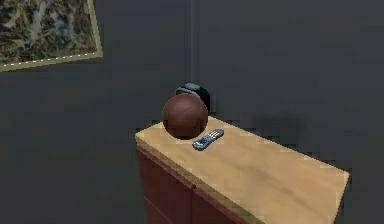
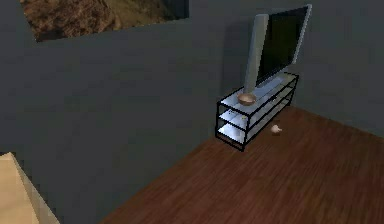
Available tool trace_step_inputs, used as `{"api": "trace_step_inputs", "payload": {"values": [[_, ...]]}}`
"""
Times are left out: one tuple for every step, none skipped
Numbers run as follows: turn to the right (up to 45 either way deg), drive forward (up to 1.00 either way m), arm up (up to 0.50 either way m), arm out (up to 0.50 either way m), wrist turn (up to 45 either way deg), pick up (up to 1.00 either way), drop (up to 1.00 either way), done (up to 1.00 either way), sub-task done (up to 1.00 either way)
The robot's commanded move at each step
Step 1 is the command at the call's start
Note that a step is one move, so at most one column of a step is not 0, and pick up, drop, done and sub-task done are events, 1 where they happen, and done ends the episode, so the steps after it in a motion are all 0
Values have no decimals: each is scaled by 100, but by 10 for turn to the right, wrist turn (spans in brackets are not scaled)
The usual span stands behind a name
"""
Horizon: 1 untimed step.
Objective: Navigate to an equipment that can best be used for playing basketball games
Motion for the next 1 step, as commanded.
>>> {"api": "trace_step_inputs", "payload": {"values": [[0, 0, 0, 0, 0, 0, 0, 100, 0]]}}
